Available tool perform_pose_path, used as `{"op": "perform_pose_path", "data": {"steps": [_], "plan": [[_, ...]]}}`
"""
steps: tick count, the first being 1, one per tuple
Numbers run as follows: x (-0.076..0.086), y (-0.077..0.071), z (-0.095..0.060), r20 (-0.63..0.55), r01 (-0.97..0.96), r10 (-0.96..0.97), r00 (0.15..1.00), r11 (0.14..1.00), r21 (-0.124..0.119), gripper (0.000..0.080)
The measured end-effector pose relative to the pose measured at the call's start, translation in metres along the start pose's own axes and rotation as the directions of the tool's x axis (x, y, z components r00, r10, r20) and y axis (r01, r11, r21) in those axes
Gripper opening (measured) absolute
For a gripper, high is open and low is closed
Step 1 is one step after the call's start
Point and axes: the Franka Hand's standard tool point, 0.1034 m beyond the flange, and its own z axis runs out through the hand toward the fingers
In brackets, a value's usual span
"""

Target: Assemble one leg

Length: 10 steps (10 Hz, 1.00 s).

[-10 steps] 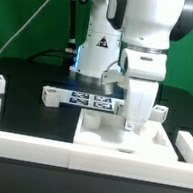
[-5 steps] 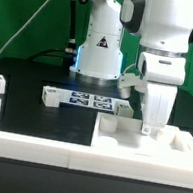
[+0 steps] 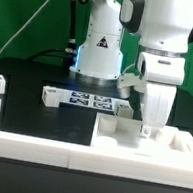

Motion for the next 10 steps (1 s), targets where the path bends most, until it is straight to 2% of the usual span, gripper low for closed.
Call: {"op": "perform_pose_path", "data": {"steps": [1, 2, 3, 4, 7, 10], "plan": [[0.0, 0.0, 0.0, 0.0, 0.0, 0.0, 1.0, 1.0, 0.0, 0.0458], [0.0, 0.0, 0.0, 0.0, 0.0, 0.0, 1.0, 1.0, 0.0, 0.0587], [0.0, 0.0, 0.0, 0.0, -0.001, 0.001, 1.0, 1.0, 0.0, 0.0587], [0.0, 0.0, 0.0, 0.0, -0.001, 0.001, 1.0, 1.0, 0.0, 0.0637], [-0.001, 0.0, -0.001, 0.0, -0.002, 0.002, 1.0, 1.0, -0.003, 0.0647], [-0.002, -0.006, -0.032, 0.007, -0.028, 0.028, 1.0, 0.999, -0.039, 0.0648]]}}
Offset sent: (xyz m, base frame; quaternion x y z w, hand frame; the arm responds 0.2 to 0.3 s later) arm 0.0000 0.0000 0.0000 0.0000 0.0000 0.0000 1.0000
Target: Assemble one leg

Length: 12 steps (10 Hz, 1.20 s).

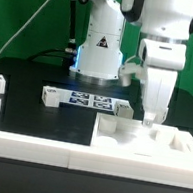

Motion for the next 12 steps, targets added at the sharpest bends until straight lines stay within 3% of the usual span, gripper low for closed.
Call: {"op": "perform_pose_path", "data": {"steps": [3, 5, 7, 10, 12], "plan": [[0.001, -0.001, -0.029, -0.001, -0.118, 0.118, 0.993, 0.992, -0.036, 0.0648], [0.0, -0.003, -0.026, 0.0, -0.148, 0.149, 0.989, 0.988, -0.032, 0.0648], [0.0, -0.003, -0.026, -0.007, -0.317, 0.317, 0.948, 0.948, -0.03, 0.0648], [0.006, -0.012, -0.024, -0.046, -0.639, 0.638, 0.769, 0.768, -0.029, 0.0648], [0.01, -0.024, -0.018, -0.053, -0.812, 0.811, 0.583, 0.583, 0.002, 0.0648]]}}
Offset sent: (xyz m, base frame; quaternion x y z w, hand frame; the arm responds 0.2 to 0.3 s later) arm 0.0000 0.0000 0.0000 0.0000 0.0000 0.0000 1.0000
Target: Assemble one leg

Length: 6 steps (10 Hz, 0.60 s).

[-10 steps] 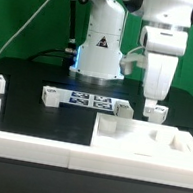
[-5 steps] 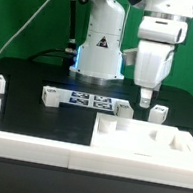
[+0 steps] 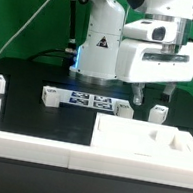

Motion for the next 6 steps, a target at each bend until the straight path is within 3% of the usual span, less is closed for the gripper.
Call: {"op": "perform_pose_path", "data": {"steps": [3, 6], "plan": [[0.0002, -0.0022, 0.0013, -0.006, -0.224, 0.224, 0.974, 0.974, 0.018, 0.0648], [-0.0003, -0.0051, 0.0021, 0.003, -0.47, 0.471, 0.882, 0.882, 0.036, 0.0648]]}}
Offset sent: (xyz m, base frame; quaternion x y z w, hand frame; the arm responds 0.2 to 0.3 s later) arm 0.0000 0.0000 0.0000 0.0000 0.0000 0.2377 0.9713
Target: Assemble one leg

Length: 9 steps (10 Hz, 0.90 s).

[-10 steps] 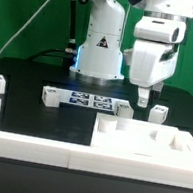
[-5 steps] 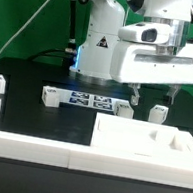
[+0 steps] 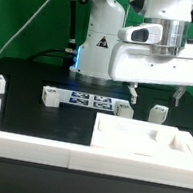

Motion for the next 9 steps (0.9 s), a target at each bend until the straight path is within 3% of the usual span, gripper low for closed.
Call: {"op": "perform_pose_path", "data": {"steps": [3, 5, 6, 8, 9], "plan": [[-0.016, -0.004, 0.007, 0.018, -0.349, 0.348, 0.937, 0.937, 0.013, 0.0648], [-0.022, -0.007, 0.013, 0.014, -0.543, 0.543, 0.839, 0.839, 0.024, 0.0648], [-0.022, -0.009, 0.013, 0.022, -0.603, 0.603, 0.798, 0.797, 0.027, 0.0648], [-0.022, -0.005, 0.013, 0.052, -0.568, 0.567, 0.822, 0.823, 0.016, 0.0648], [-0.014, -0.005, 0.011, 0.045, -0.558, 0.557, 0.83, 0.829, 0.025, 0.0648]]}}
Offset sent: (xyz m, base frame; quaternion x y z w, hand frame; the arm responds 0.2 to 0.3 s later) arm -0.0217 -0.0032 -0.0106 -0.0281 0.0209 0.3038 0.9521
